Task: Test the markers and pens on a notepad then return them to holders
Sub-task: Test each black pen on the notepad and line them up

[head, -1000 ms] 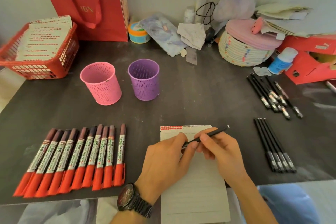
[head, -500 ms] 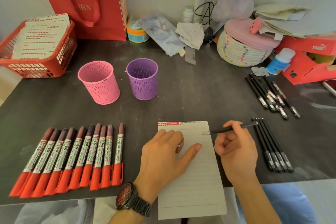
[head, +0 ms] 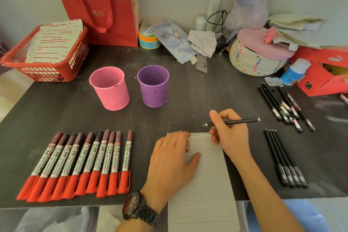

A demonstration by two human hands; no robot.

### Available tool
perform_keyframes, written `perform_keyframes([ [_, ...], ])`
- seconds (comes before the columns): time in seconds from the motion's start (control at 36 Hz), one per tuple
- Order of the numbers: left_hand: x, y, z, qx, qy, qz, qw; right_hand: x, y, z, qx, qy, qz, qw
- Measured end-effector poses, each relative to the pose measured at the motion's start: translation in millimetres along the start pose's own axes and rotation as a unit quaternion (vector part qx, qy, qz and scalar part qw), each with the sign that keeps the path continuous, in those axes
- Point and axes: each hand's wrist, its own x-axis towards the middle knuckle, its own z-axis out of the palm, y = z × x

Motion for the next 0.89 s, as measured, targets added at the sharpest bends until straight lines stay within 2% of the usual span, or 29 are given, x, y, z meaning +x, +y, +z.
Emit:
perform_keyframes([
  [0.31, 3.6, -0.4, 0.8, -0.014, -0.017, 0.012, 1.0, 2.9, 22.1, 5.0, -0.093, 0.036, -0.039, 0.994],
  [0.89, 3.3, -0.2, -0.2, -0.021, -0.024, 0.005, 0.999, 3.1, 26.7, 8.4, -0.13, 0.054, -0.039, 0.989],
])
